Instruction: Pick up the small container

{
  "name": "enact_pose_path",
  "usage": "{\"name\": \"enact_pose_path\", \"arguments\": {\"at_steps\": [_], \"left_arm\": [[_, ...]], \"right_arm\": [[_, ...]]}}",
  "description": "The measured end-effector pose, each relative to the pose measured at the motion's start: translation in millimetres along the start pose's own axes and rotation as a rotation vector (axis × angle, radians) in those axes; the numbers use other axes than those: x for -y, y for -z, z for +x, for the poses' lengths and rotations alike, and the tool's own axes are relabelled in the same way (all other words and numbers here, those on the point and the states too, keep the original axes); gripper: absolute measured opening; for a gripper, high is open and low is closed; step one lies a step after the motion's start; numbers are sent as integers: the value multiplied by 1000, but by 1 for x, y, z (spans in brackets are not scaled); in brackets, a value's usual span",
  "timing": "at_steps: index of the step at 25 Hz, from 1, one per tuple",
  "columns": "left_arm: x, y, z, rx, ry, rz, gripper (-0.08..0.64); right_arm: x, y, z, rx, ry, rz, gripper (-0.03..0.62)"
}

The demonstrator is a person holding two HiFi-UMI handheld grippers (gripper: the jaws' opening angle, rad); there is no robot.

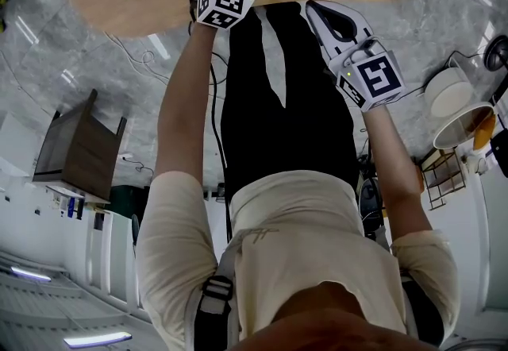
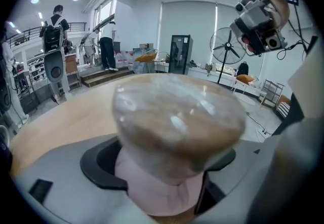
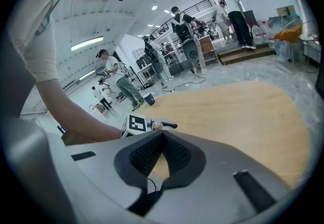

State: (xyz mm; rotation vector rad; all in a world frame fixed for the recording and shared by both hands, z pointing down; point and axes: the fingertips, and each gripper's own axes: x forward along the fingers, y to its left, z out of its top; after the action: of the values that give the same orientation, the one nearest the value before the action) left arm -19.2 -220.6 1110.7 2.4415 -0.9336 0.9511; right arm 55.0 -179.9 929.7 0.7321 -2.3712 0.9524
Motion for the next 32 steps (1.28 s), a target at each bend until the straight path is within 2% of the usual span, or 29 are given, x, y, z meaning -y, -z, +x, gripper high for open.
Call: {"name": "enact_pose_path", "arguments": {"at_steps": [9, 13, 17, 23, 29, 32], "left_arm": [[-4, -39, -41, 17, -30, 40, 422], [0, -57, -64, 30, -37, 31, 422], [-1, -81, -97, 60, -62, -19, 422], [15, -125, -158, 68, -80, -88, 422], [11, -189, -221, 112, -111, -85, 422], [19, -219, -262, 124, -128, -99, 422]], "right_arm": [[-13, -15, -10, 40, 3, -1, 0], [-20, -21, -16, 47, -4, -9, 0], [-33, -32, -26, 57, -1, -19, 0], [-65, -70, -71, 74, 13, -34, 0], [-80, -129, -113, 158, 49, -56, 0], [-101, -149, -141, 173, 48, -67, 0]]}}
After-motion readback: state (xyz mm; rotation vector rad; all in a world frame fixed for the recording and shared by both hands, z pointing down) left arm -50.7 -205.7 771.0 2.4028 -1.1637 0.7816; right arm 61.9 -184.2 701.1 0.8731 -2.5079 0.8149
